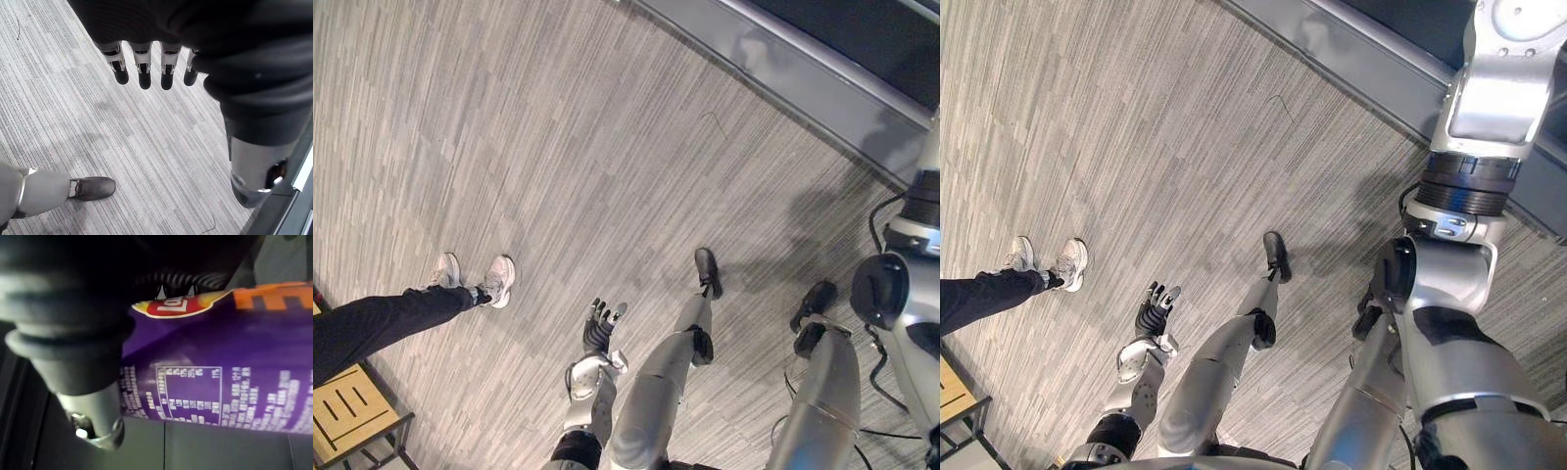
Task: Put the gum and the chips on the shelf.
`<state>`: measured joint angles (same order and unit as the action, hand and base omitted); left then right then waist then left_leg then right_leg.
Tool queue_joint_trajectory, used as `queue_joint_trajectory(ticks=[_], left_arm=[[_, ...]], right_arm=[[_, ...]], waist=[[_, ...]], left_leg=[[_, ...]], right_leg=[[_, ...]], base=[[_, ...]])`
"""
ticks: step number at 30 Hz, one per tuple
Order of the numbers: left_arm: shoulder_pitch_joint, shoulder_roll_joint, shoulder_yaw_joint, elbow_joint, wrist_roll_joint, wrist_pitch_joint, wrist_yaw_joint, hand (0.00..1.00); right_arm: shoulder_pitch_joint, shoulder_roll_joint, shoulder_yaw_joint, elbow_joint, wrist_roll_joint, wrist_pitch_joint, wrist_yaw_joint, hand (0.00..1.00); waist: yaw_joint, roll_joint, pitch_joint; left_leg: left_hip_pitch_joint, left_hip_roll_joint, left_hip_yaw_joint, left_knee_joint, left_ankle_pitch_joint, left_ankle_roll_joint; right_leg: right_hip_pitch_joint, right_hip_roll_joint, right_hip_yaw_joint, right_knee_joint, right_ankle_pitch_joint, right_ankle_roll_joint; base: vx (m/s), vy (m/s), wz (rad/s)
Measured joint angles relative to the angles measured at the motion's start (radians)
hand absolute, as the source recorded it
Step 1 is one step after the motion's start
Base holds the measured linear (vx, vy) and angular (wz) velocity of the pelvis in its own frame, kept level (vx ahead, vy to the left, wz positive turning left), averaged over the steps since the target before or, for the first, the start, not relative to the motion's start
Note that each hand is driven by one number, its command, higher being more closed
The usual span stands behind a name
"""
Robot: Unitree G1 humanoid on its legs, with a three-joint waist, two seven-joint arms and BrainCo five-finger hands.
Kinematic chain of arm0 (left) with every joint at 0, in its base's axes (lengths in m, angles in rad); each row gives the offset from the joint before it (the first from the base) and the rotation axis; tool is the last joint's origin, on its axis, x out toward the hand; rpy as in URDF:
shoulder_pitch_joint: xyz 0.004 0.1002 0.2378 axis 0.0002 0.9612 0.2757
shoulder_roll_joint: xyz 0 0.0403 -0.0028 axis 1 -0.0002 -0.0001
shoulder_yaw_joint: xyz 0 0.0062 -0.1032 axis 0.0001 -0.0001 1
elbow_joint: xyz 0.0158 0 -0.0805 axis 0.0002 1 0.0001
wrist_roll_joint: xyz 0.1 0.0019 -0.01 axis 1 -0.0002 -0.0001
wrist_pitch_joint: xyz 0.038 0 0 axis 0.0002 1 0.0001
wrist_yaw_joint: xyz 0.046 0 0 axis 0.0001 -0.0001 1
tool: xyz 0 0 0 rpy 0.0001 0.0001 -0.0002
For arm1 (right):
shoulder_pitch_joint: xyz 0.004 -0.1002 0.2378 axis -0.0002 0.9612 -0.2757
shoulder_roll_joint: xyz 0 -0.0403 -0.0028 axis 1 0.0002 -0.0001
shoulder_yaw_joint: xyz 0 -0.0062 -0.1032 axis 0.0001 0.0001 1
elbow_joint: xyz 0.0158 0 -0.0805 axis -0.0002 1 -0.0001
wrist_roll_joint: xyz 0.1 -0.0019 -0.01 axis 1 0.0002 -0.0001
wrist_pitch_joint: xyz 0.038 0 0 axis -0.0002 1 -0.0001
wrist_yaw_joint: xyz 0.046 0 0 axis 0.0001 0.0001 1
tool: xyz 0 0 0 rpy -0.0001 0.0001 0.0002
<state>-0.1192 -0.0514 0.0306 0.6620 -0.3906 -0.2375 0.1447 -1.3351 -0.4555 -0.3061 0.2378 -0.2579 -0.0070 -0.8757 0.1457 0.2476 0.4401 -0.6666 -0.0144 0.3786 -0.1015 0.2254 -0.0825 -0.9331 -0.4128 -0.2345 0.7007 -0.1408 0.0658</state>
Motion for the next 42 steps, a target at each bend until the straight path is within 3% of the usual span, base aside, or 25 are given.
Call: queue_joint_trajectory(ticks=[8, 9, 25, 42], left_arm=[[0.004, 0.0, -0.001, 0.0, 0.0, 0.0, 0.0, 0.0], [0.004, 0.0, -0.002, 0.001, 0.0, 0.0, 0.0, 0.0], [0.004, 0.0, -0.006, 0.015, -0.002, 0.0, -0.001, 0.0], [0.005, 0.0, -0.025, 0.058, 0.0, 0.007, -0.001, 0.0]], right_arm=[[0.0, 0.002, 0.0, -0.003, 0.087, -0.023, -0.017, 1.0], [0.0, 0.002, 0.0, -0.003, 0.09, -0.026, -0.018, 0.0], [0.001, 0.018, 0.0, -0.006, 0.109, -0.05, -0.008, 0.0], [0.207, 0.205, 0.037, 0.014, 0.104, -0.07, 0.031, 0.0]], waist=[[0.003, 0.0, 0.0], [0.003, 0.0, 0.0], [0.001, 0.0, 0.0], [-0.006, -0.012, -0.005]], left_leg=[[0.0, -0.001, 0.022, 0.0, 0.0, 0.001], [0.0, -0.001, 0.022, 0.0, 0.0, 0.001], [-0.003, -0.002, 0.04, 0.0, 0.002, 0.003], [0.053, 0.037, 0.071, 0.0, 0.006, 0.008]], right_leg=[[-0.01, 0.0, 0.012, 0.0, 0.0, 0.0], [-0.011, 0.0, 0.014, 0.0, 0.0, 0.0], [-0.022, 0.002, 0.025, -0.003, 0.0, 0.0], [0.056, 0.058, 0.025, -0.095, 0.001, 0.001]], base=[[0.0, -0.005, -0.01], [0.0, 0.0, 0.0], [0.0, -0.002, -0.01], [-0.02, -0.017, -0.11]])
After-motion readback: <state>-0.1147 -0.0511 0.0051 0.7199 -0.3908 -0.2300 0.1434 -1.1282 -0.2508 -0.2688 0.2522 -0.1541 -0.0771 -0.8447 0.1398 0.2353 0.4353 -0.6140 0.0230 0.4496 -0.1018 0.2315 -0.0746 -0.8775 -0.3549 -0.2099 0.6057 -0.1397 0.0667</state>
